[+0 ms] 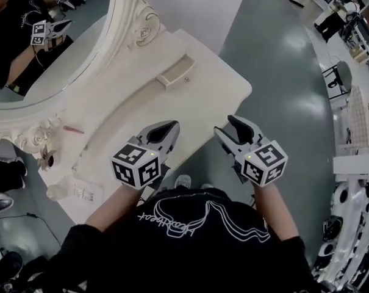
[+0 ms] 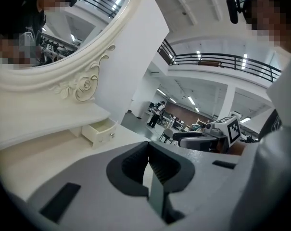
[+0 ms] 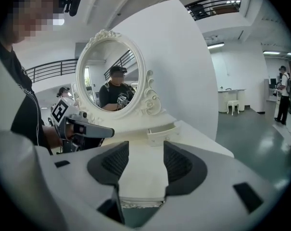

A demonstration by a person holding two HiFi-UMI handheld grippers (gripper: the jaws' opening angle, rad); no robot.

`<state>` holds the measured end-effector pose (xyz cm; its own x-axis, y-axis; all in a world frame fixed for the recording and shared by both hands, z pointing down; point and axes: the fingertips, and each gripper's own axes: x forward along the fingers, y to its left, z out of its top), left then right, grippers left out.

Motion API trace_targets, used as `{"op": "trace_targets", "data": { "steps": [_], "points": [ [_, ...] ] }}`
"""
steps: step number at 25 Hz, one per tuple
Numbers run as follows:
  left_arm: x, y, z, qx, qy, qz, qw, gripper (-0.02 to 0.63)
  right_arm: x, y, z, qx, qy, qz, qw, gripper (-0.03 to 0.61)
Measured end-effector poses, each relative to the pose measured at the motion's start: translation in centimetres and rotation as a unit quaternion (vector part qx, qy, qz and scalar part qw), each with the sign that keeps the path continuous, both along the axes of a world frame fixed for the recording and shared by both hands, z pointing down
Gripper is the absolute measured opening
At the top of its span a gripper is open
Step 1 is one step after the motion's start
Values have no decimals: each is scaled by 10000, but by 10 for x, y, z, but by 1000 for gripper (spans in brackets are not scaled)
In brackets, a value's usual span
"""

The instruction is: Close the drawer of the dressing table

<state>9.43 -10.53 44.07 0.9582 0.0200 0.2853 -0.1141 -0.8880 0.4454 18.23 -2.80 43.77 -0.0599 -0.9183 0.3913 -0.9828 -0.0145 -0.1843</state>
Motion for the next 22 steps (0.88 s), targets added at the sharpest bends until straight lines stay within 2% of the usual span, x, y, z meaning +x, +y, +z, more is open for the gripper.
{"op": "trace_targets", "data": {
  "steps": [8,17,22],
  "points": [
    [9,-26,12,-198,-133,-474,9986,5,16,-43,15,-72,-141,-329,9993,209],
    [23,-58,25,-189,-168,-1034,9943,3,48,-103,50,-328,-225,-885,9953,202],
    [26,-76,30,-252,-288,-1402,9894,3,61,-139,76,-595,-39,-1187,9911,193]
  ]
}}
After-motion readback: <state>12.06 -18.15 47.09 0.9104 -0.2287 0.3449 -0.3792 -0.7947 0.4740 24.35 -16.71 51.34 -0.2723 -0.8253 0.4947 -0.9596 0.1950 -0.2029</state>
